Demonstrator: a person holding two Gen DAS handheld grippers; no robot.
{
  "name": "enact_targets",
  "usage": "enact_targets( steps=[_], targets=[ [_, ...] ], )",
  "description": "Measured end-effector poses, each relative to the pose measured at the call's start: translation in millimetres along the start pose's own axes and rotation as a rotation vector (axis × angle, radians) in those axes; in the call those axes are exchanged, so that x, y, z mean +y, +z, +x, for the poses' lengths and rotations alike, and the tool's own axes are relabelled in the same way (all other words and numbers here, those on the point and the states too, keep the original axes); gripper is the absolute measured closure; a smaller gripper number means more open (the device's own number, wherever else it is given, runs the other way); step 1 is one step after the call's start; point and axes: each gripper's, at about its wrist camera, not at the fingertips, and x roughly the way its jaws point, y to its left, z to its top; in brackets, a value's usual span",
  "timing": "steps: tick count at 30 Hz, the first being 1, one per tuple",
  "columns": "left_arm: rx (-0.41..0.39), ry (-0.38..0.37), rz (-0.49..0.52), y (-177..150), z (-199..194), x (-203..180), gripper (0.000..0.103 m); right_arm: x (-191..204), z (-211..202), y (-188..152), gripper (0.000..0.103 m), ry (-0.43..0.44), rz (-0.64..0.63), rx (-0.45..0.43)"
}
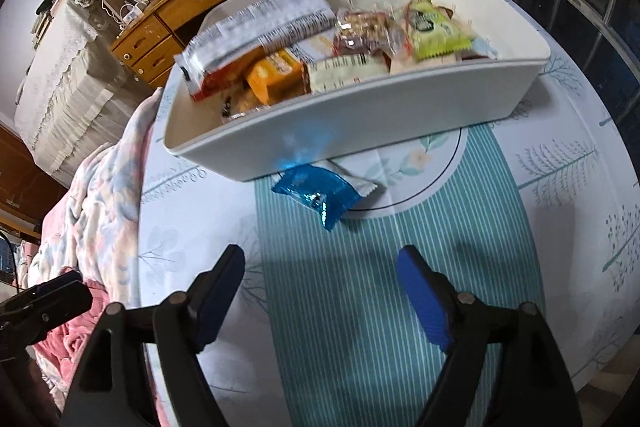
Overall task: Organize snacks
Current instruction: 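Move the right tool down to the blue foil packet on the table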
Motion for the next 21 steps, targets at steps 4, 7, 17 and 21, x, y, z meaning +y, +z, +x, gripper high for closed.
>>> enact_targets(
  steps=[4,7,17,21],
  targets=[
    [0.019,0.024,0.015,-5.5,10.8,3.0,0.017,-1.5,9.4,-8.2,0.021,-0.022,-0.020,-0.024],
    [0.031,0.034,0.022,-8.6,17.0,4.5,0.017,-0.3,14.0,-13.5,0.021,-0.047,-0.061,-0.065],
    [0.062,0.047,0.016,-11.3,27.2,12.0,0.017,10.6,36.5,-7.0,0.021,-0.090,-0.193,-0.143],
    [0.062,0.063,0.007,-6.6,31.4,17.1,0.017,20.7,49.9,-1.3,0.021,-0.131,-0.271,-0.155]
  ],
)
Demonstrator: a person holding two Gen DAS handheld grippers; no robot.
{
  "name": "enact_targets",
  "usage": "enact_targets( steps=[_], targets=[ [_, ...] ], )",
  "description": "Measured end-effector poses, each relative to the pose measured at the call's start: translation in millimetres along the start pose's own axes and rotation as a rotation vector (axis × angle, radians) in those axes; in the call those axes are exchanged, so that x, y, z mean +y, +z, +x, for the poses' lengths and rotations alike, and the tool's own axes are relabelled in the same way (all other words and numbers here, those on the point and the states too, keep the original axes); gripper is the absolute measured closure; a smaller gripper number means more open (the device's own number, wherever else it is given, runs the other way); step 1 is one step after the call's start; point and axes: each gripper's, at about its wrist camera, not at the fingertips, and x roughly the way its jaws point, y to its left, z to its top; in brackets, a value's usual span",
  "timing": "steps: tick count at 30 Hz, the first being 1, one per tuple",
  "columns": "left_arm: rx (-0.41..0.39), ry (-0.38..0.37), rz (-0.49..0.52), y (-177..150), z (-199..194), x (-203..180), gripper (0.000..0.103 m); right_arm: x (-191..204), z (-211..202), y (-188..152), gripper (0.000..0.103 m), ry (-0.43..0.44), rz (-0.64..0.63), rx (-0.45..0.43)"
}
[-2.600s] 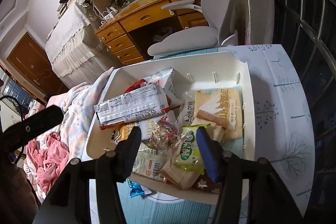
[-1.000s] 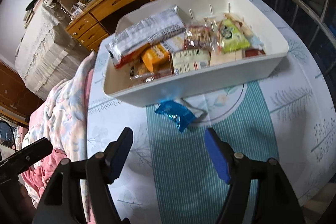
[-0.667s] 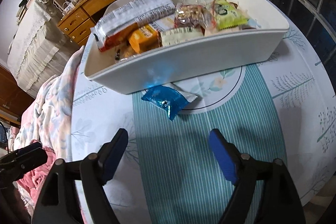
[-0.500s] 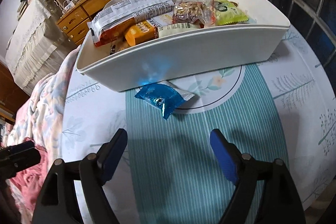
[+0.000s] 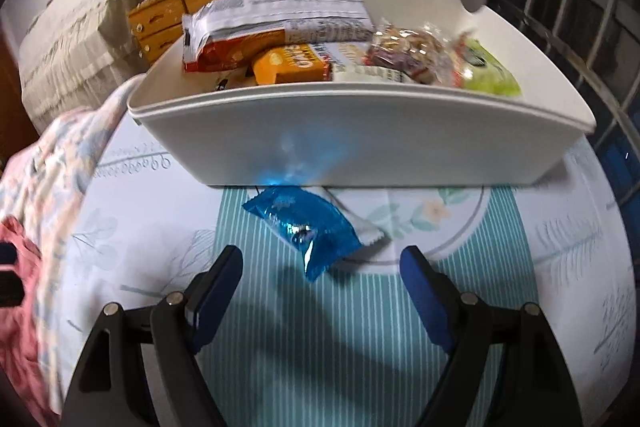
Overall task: Organize snacks
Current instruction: 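Move the right tool down to the blue foil packet on the table, then close the right tool on the blue foil packet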
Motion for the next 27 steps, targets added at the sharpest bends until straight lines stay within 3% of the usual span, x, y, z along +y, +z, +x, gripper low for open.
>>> enact_targets(
  steps=[6,15,18,20,27],
  targets=[
    [0.013,0.035,-0.016,9.8,6.7,7.1,0.017,9.2,20.4,3.2,0.021,-0.037,-0.092,0.023],
    [0.036,0.092,-0.024,20.5,17.4,10.0,0.017,17.4,28.9,11.9,0.022,-0.011,-0.142,0.006],
    [0.036,0.120,-0.012,24.3,19.4,6.8,0.017,15.2,29.1,12.8,0.029,0.009,-0.139,0.008],
    [0.038,0.128,-0.007,26.9,20.4,4.7,0.017,11.0,28.9,16.1,0.038,0.018,-0.128,0.015],
    [0.029,0.129,-0.014,36.6,18.1,-2.9,0.017,0.7,27.2,21.9,0.046,0.044,-0.146,0.054]
  ],
)
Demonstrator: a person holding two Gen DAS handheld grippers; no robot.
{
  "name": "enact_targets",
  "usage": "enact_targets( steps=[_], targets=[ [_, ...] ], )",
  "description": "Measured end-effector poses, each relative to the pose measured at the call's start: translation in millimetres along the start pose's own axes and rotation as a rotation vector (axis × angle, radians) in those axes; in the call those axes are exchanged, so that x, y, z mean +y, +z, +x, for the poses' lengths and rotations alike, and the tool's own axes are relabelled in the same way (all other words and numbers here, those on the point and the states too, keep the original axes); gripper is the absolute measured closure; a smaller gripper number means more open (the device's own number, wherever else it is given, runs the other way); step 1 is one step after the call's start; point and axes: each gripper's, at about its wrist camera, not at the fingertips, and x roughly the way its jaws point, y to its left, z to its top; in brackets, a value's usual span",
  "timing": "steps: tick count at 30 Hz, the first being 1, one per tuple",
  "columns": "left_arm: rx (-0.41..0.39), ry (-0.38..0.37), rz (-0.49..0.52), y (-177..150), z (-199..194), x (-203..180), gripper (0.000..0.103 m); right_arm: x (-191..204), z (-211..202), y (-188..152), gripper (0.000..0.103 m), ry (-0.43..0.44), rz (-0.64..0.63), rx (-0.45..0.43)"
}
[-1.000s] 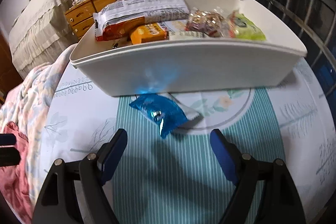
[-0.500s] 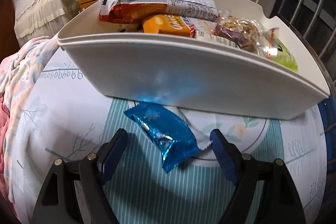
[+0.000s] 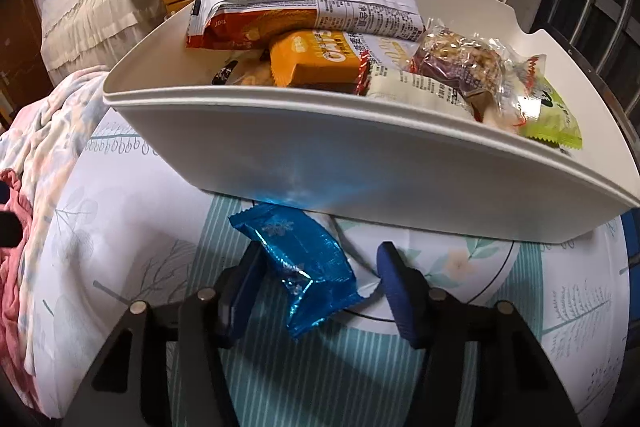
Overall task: Organize snacks
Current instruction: 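Close the right tool on the blue foil packet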
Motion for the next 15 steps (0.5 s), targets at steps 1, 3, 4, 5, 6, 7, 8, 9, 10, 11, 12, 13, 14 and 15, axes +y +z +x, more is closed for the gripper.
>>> enact_targets(
  steps=[1,3,4,5,6,7,8,9,10,11,12,13,14,15],
  targets=[
    [-0.002,0.001,-0.003,1.2,-0.8,-1.3,0.017,0.2,-1.0,-1.5,0.047,0.004,-0.001,0.007],
    [-0.005,0.006,-0.009,3.7,-1.7,-4.0,0.017,-0.6,-1.1,0.1,0.048,0.011,0.000,0.018],
    [-0.006,0.008,-0.011,4.1,-2.1,-5.5,0.017,-2.1,-2.0,1.2,0.049,0.018,0.008,0.026],
    [-0.008,0.011,-0.016,4.9,-2.7,-6.6,0.017,-2.3,-2.8,1.5,0.052,0.025,0.016,0.032],
    [-0.009,0.013,-0.022,5.6,-3.3,-7.5,0.017,-2.6,-3.6,2.0,0.054,0.038,0.026,0.040],
    [-0.011,0.015,-0.028,6.2,-3.8,-8.2,0.017,-4.5,-5.0,4.6,0.065,0.064,0.032,0.050],
    [-0.012,0.017,-0.032,6.5,-4.2,-9.0,0.017,-3.6,-6.5,4.1,0.065,0.066,0.032,0.058],
    [-0.013,0.019,-0.039,7.0,-4.4,-9.7,0.017,-2.7,-7.6,3.9,0.065,0.068,0.031,0.064],
    [-0.014,0.019,-0.043,7.2,-4.1,-9.8,0.017,-1.9,-9.4,2.5,0.065,0.084,0.030,0.072],
    [-0.013,0.022,-0.052,7.5,-3.4,-10.4,0.017,-1.4,-10.1,1.1,0.065,0.091,0.027,0.079],
    [-0.011,0.024,-0.058,7.4,-2.6,-11.1,0.017,-1.3,-10.7,0.4,0.066,0.098,0.020,0.089],
    [-0.010,0.025,-0.064,7.6,-1.6,-11.6,0.017,-1.7,-11.0,0.0,0.066,0.110,0.016,0.096],
    [-0.009,0.028,-0.070,7.0,-1.4,-12.1,0.017,-2.3,-12.4,-0.2,0.067,0.124,0.015,0.100],
    [-0.009,0.031,-0.075,6.7,-1.2,-12.5,0.017,-3.9,-15.4,0.3,0.067,0.142,0.017,0.103]
  ],
)
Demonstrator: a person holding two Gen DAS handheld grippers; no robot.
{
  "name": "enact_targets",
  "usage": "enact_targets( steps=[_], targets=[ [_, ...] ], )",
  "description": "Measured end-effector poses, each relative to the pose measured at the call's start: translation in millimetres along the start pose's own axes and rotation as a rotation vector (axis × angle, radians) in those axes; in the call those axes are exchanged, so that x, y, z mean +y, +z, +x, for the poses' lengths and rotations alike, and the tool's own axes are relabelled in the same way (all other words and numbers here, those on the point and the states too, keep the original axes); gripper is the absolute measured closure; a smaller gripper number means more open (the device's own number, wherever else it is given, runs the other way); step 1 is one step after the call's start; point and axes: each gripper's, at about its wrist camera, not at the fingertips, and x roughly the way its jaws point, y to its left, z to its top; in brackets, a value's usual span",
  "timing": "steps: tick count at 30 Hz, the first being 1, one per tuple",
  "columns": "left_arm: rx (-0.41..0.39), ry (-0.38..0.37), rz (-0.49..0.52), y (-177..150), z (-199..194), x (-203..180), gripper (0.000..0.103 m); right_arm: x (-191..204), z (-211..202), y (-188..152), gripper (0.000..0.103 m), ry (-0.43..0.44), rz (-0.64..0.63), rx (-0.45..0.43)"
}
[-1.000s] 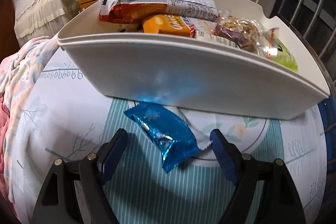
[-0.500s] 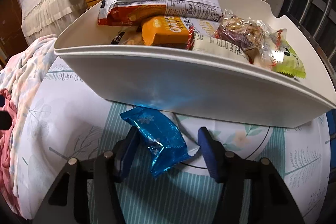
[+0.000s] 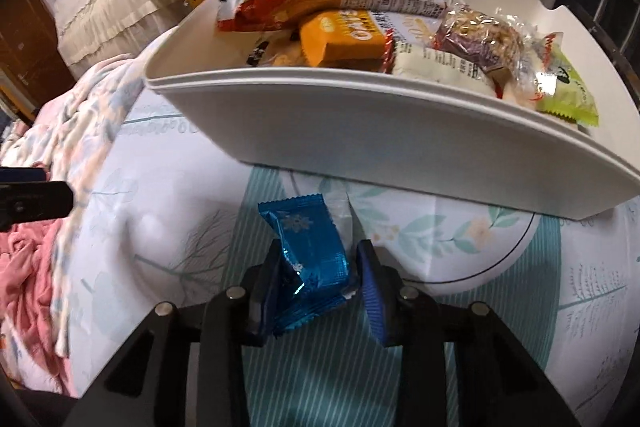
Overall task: Organize snacks
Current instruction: 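Carry the blue foil packet into the white tray and open the right tool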
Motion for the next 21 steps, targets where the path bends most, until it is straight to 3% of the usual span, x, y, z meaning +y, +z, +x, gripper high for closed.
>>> enact_targets(
  steps=[11,21],
  targets=[
    [-0.007,0.031,-0.080,-1.9,2.5,2.8,0.017,-2.5,-63.0,15.3,0.067,0.154,-0.056,-0.063],
    [-0.108,-0.062,-0.153,11.5,-0.9,-4.0,0.017,-16.6,-111.6,54.7,0.067,0.196,-0.080,-0.240]
  ],
)
